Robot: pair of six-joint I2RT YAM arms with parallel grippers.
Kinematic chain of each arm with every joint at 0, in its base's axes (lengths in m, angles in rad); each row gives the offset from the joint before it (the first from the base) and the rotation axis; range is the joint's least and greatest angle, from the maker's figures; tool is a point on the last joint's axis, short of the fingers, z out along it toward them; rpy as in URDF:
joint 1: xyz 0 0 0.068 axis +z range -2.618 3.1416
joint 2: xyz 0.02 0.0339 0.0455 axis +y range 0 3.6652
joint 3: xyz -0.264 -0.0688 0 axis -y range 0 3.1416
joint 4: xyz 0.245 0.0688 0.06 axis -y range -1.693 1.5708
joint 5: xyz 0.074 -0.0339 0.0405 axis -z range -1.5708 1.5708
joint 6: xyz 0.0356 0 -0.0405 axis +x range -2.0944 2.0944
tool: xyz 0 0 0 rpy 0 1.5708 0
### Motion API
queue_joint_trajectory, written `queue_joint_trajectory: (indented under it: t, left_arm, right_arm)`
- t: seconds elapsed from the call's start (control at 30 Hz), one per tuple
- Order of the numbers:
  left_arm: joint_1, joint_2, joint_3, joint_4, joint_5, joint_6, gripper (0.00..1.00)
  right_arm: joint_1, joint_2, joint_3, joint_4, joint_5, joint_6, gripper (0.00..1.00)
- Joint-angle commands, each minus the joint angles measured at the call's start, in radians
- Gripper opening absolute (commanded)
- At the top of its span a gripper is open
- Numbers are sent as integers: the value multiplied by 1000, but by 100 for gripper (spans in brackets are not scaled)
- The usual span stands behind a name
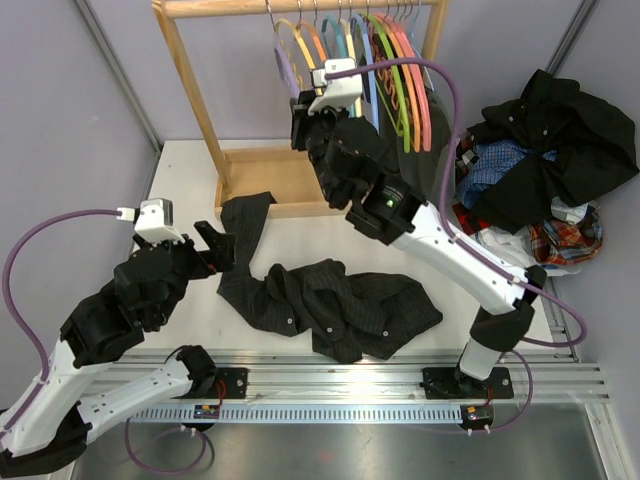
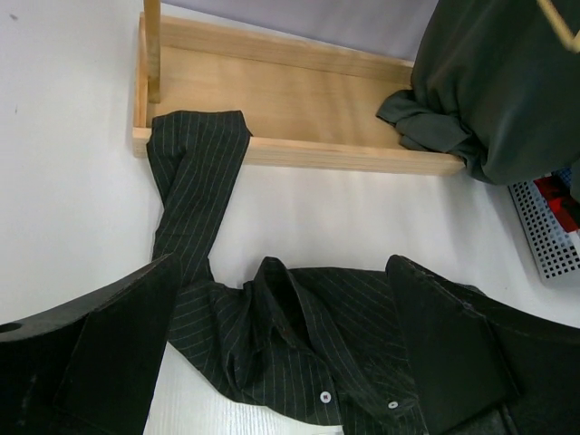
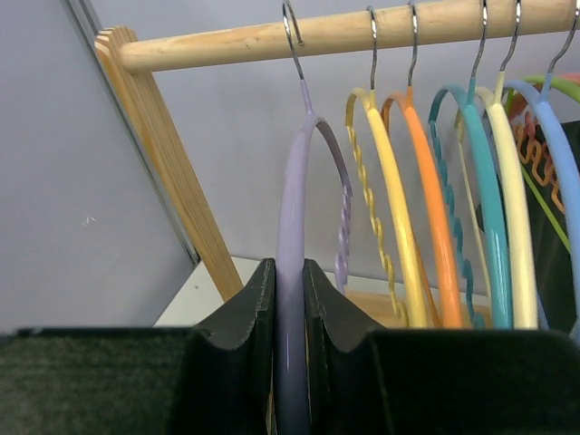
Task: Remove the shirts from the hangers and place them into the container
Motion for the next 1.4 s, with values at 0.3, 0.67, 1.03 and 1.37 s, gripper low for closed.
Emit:
queue_joint_trajectory:
  t: [0.3,0.67,1.03,1.37]
  left_arm:
    - [-4,-21,-57,51,42,-30,99]
    - [-4,-7,-57,55,48,-35,99]
    - [-4,-23,-63,39,45,-52,99]
    - [-4,-41,-83,29,45,-61,99]
  right_arm:
    - [-94,100,202,33,-169,108,0]
    - [-146,158,218,-2,-135,121,0]
    - [-183,119,83,-56,-224,264,1]
    - [94,-171,-390,-106,-182,171,99]
